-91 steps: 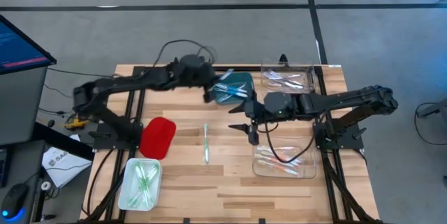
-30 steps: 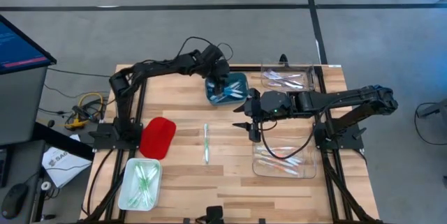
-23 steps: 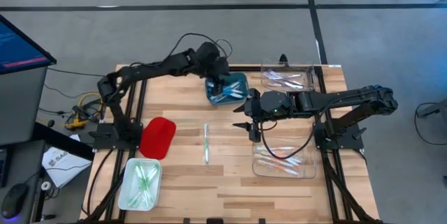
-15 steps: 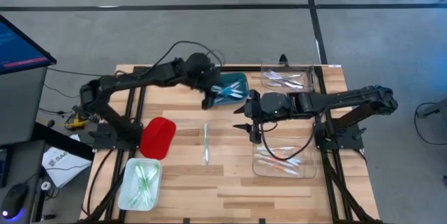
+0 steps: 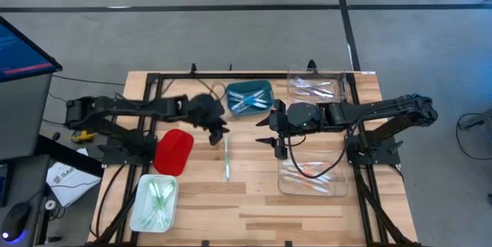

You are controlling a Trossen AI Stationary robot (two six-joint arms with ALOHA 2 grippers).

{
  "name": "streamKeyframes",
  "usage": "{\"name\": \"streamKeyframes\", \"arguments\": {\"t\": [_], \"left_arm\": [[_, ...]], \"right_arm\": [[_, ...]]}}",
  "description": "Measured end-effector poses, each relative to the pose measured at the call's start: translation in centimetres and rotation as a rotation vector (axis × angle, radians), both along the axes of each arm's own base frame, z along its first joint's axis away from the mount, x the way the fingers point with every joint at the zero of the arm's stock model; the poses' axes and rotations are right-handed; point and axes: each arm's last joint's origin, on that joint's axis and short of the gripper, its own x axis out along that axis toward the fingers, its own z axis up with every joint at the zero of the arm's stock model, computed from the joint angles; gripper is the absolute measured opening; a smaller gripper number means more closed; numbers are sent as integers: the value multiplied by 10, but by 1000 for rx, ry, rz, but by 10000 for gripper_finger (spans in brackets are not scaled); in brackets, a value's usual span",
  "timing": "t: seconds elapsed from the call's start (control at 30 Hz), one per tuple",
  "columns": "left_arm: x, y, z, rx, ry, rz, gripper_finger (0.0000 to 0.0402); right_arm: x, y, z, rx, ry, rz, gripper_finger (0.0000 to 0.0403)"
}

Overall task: Pick & Place Toothbrushes
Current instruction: Put the green toothbrush into the white bin

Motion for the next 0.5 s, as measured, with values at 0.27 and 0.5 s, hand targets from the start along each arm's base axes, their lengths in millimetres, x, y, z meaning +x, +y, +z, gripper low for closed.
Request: {"name": "streamKeyframes", "arguments": {"t": [0.27, 0.5], "left_arm": [[11, -42, -44, -52, 126, 173, 118], [22, -69, -74, -103, 214, 233, 109]], "right_arm": [[1, 0, 2, 3, -25, 0, 233], [1, 1, 3, 5, -31, 2, 233]]}}
